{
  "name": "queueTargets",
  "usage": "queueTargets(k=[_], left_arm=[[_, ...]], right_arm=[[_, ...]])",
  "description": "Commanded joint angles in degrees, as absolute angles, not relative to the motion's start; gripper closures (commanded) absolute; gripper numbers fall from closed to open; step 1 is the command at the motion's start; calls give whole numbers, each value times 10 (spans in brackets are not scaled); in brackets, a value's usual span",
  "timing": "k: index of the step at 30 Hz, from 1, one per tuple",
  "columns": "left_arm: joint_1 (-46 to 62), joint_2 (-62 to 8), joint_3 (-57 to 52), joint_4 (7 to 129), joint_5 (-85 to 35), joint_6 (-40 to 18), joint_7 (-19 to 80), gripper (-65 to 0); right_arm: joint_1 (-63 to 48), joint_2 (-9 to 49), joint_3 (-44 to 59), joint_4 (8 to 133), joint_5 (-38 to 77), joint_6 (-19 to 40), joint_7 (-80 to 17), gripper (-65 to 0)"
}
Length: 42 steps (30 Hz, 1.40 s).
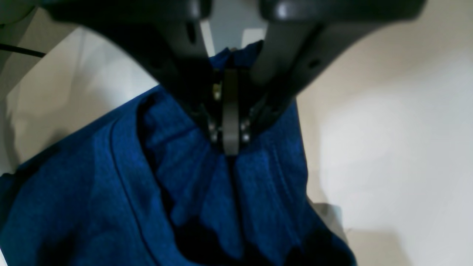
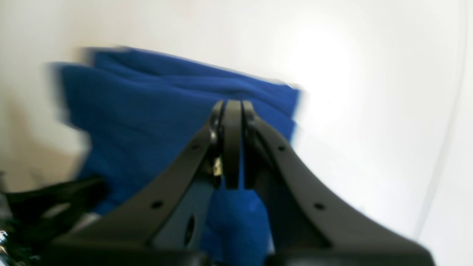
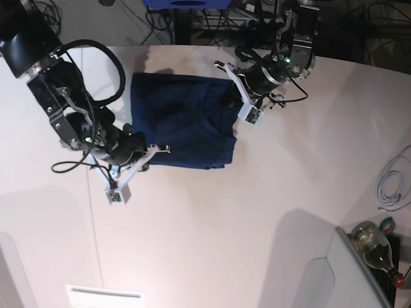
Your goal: Layout the t-shirt on the table in an organized manner, then fold the t-shirt properly
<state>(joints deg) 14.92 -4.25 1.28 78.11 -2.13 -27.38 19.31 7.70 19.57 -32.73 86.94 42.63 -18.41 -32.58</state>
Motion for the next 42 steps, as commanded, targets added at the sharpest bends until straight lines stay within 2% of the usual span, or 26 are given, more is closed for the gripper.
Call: queueTargets(k=[1,11,18,26,32,35,40,41,42], left_arm=[[149,-44,13,789,-18,-270,201,0],[156,-43,12,791,-22,-268,200,0],[157,-43,12,805,-24,-268,201,0],[198,-46,9,938,-25,-268,204,0],[206,-43,9,1032,-35,-271,283,0],[200,-51,-4,1034,-105,-271,290,0],[172,-55,-94,967,-238,-271,292,0],[169,-55,-106,950,-255,-271,292,-66],[163,-55,-113,935,-273,-272,292,-196]], right_arm=[[84,197,-324,876,423,-183,-320,-8],[115,153,-328,699,423,-181,-305,-8],[96,171,-324,787,424,-181,-300,-8],[73,176,-322,847,424,-182,-300,-8],[58,176,-311,851,424,-182,-299,-8],[38,176,-283,852,424,-182,-299,-8],[0,192,-246,877,423,-182,-299,-8],[-7,200,-242,885,423,-182,-299,-8],[-12,206,-239,891,423,-182,-298,-8]])
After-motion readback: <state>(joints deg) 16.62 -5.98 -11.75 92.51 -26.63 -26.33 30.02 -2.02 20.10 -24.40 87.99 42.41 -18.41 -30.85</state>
